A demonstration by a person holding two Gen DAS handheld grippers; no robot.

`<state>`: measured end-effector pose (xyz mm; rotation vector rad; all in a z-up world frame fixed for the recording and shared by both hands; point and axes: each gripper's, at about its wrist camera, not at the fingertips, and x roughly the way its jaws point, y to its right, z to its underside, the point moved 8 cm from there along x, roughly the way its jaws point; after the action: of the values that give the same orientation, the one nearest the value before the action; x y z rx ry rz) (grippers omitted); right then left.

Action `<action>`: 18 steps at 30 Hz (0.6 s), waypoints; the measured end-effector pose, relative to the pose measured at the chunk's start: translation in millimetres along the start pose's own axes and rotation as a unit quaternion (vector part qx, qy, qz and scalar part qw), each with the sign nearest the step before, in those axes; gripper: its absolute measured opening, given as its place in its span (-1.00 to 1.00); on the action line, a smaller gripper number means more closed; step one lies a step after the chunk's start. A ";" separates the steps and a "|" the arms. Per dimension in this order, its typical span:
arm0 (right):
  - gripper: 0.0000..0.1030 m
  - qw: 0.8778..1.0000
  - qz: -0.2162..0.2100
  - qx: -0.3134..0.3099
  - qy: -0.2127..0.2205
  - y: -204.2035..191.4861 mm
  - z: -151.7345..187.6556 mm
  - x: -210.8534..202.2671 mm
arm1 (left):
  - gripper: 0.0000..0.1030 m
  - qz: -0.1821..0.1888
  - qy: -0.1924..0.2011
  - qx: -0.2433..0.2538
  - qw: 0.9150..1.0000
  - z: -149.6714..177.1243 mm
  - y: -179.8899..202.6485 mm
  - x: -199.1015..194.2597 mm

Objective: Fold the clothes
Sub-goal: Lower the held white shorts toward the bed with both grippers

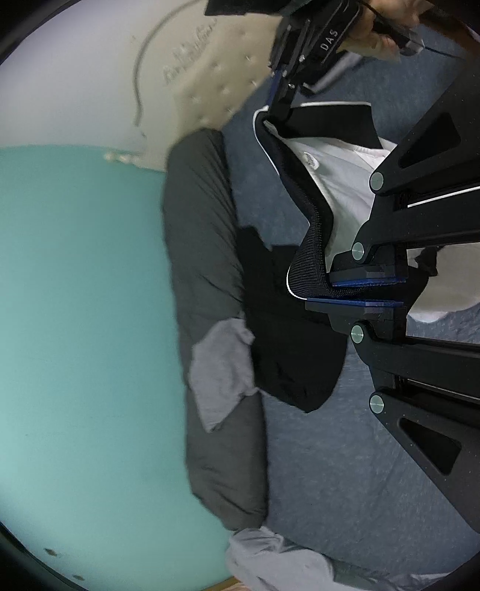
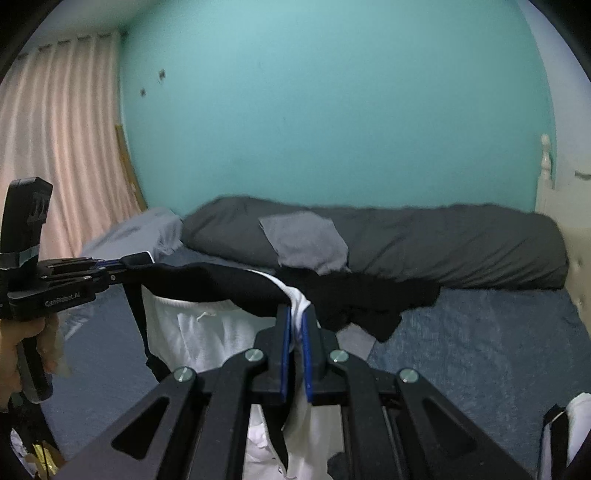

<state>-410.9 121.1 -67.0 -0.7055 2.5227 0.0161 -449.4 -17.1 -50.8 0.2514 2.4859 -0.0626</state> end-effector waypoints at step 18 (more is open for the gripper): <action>-0.89 0.993 0.033 0.012 -0.111 82.4 87.5 222.6 | -0.90 -0.017 -0.134 -0.042 0.990 77.1 -45.4 251.8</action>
<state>-572.0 98.0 -260.6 -0.5768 2.3289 0.0824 -609.7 -28.1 -264.3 0.1527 2.2192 -0.0057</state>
